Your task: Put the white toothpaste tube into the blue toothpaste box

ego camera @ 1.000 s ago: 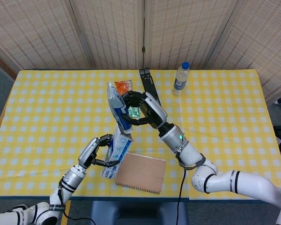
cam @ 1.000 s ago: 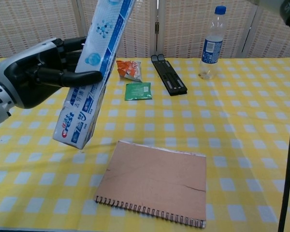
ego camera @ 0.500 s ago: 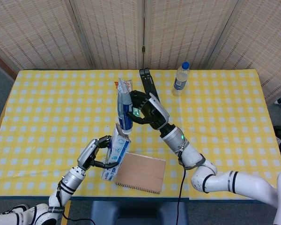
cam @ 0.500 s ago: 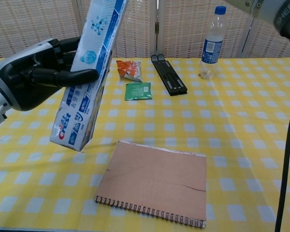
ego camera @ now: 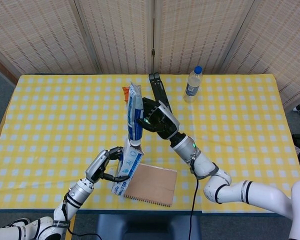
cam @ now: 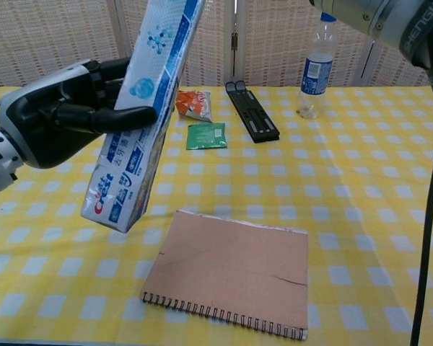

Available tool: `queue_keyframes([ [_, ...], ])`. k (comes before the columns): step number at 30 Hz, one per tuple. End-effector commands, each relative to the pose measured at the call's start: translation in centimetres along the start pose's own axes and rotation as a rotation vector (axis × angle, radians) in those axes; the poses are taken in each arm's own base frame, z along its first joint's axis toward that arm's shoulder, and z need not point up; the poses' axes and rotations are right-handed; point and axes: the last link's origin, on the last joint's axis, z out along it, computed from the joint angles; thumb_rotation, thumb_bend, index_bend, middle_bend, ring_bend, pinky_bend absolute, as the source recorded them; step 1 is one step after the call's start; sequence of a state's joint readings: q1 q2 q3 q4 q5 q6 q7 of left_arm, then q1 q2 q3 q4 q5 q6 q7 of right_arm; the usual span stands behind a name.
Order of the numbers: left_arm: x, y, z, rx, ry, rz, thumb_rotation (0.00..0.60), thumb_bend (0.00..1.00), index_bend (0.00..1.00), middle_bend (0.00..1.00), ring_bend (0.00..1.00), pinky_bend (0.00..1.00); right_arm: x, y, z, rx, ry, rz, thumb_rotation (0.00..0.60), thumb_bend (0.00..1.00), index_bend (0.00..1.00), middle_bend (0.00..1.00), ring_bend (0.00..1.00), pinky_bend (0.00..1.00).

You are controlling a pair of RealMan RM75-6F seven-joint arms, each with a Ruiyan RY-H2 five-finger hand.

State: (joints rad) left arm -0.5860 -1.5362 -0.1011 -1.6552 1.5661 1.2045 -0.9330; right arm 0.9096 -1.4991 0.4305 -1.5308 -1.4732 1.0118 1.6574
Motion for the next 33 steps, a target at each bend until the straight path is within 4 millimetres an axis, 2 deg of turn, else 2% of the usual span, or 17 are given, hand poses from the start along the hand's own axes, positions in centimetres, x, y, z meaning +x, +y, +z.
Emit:
queue_keyframes([
  [1, 0.05, 0.07, 0.04, -0.002, -0.003, -0.009, 0.600, 0.21, 0.42, 0.57, 0.57, 0.62, 0.06, 0.02, -0.11, -0.008, -0.012, -0.002, 0.600, 0.37, 0.68, 0.51, 0.53, 0.43],
  [12, 0.15, 0.41, 0.45, -0.018, -0.038, -0.047, 0.600, 0.21, 0.41, 0.57, 0.57, 0.62, -0.23, -0.58, -0.37, -0.046, -0.073, -0.032, 0.600, 0.37, 0.67, 0.50, 0.52, 0.42],
  [25, 0.62, 0.36, 0.71, -0.018, -0.057, -0.067, 0.600, 0.21, 0.41, 0.57, 0.57, 0.62, 0.61, -0.52, -0.83, -0.059, -0.055, -0.113, 0.600, 0.37, 0.66, 0.49, 0.52, 0.39],
  [28, 0.70, 0.40, 0.71, -0.022, -0.063, -0.067, 0.600, 0.21, 0.41, 0.57, 0.57, 0.62, 0.51, -0.35, -0.93, -0.057, -0.058, -0.152, 0.600, 0.37, 0.62, 0.46, 0.50, 0.33],
  [33, 0.85, 0.48, 0.65, -0.028, -0.072, -0.073, 0.600, 0.21, 0.41, 0.57, 0.57, 0.63, 0.08, -0.16, -1.11, -0.088, -0.098, -0.159, 0.600, 0.37, 0.47, 0.37, 0.40, 0.22],
])
